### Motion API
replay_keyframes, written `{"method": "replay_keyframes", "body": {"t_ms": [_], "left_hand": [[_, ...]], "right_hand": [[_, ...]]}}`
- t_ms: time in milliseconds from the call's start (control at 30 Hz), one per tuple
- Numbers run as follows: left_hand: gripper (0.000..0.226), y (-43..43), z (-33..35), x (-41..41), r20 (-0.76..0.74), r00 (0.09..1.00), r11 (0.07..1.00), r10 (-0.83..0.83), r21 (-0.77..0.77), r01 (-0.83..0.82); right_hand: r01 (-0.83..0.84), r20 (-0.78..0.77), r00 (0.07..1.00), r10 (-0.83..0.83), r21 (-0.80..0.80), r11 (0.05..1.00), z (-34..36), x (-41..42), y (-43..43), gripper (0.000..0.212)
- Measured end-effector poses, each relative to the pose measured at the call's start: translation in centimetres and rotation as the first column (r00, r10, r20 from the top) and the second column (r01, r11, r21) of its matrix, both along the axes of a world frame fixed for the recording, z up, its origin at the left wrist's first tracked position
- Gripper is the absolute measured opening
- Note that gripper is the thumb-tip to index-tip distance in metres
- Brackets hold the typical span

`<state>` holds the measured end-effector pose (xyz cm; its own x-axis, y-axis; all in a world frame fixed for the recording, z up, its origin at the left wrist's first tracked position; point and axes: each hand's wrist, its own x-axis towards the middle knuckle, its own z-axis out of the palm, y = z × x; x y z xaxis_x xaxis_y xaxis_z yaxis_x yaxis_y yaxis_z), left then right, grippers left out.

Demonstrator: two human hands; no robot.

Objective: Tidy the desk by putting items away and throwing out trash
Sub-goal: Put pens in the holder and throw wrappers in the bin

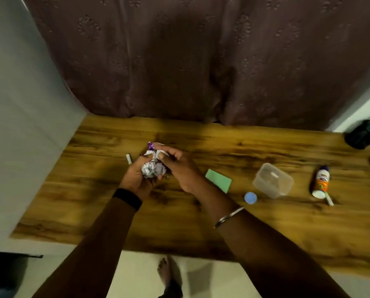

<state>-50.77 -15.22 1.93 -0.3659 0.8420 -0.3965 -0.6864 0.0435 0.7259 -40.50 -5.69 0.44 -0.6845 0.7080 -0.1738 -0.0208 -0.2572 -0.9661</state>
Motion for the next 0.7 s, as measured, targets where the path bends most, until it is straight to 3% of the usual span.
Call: {"method": "replay_keyframes", "body": {"t_ms": [300, 500, 700], "left_hand": [[0.022, -3.3, 1.2, 13.8, 0.0, 0.998, 0.994, -0.062, -0.087, 0.061], [0.024, -3.2, 2.6, 21.6, -0.012, 0.988, 0.986, -0.152, -0.066, 0.15], [0.016, -1.7, 3.0, 27.9, 0.028, 0.941, 0.935, -0.338, -0.105, 0.339]], "right_hand": [[0.147, 0.013, 0.989, -0.147, 0.044, 0.988, 1.2, 14.8, -5.4, 0.027], [0.255, -0.002, 0.967, -0.255, 0.068, 0.965, 2.4, 23.6, -6.2, 0.03], [0.458, -0.036, 0.888, -0.458, 0.003, 0.889, 2.8, 30.7, -7.6, 0.03]]}}
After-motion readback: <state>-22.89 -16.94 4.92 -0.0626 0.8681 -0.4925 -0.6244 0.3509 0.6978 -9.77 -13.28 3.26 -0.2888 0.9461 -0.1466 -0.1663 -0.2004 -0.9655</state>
